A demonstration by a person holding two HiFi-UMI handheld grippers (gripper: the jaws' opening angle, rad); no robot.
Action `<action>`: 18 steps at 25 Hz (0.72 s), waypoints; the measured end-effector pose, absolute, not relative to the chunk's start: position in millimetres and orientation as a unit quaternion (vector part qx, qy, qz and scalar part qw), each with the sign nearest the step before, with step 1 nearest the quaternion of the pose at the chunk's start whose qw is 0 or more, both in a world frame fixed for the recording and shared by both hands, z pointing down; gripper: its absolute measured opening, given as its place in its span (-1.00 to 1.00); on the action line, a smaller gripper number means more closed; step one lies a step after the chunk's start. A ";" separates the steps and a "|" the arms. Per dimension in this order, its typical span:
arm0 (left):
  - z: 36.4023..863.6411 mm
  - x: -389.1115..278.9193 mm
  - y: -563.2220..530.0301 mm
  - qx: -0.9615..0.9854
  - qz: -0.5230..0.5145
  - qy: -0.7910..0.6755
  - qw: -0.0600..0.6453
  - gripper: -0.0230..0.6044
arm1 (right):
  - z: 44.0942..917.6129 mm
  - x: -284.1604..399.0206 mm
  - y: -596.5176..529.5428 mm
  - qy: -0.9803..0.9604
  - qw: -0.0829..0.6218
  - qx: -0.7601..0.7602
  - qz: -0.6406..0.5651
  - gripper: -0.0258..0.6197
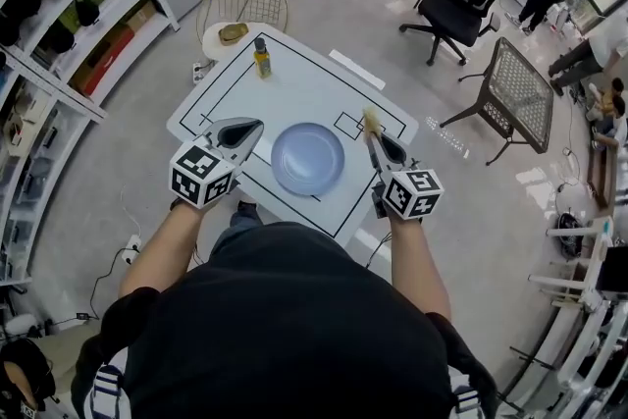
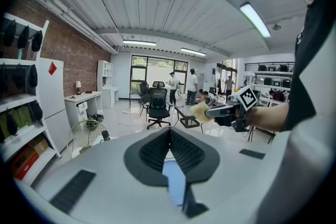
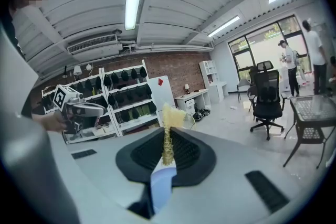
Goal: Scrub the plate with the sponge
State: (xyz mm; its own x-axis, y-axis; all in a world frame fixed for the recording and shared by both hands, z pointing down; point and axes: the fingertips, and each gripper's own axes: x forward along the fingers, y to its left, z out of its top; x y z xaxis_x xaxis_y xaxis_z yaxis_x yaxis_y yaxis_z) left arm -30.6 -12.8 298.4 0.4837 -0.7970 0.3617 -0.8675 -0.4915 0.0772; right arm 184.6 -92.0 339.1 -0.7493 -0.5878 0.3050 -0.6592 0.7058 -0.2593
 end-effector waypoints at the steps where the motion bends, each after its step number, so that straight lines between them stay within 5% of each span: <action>1: 298.3 -31.6 -13.5 0.853 0.141 -0.487 0.125 -0.91 | 339.3 183.9 -92.2 -0.918 0.099 0.341 0.178 -0.83; 18: 303.8 -55.7 -67.6 0.892 0.146 -0.411 0.117 -0.91 | 337.6 172.0 -111.7 -0.885 0.099 0.417 0.180 -0.83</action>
State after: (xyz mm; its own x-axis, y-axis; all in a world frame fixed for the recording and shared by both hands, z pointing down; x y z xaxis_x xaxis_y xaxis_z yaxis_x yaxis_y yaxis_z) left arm -55.7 -67.6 303.8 0.6192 -0.6996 0.3566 -0.7680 -0.6342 0.0893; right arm 172.0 -111.7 337.6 -0.6323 -0.7032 0.3251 -0.7743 0.5872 -0.2358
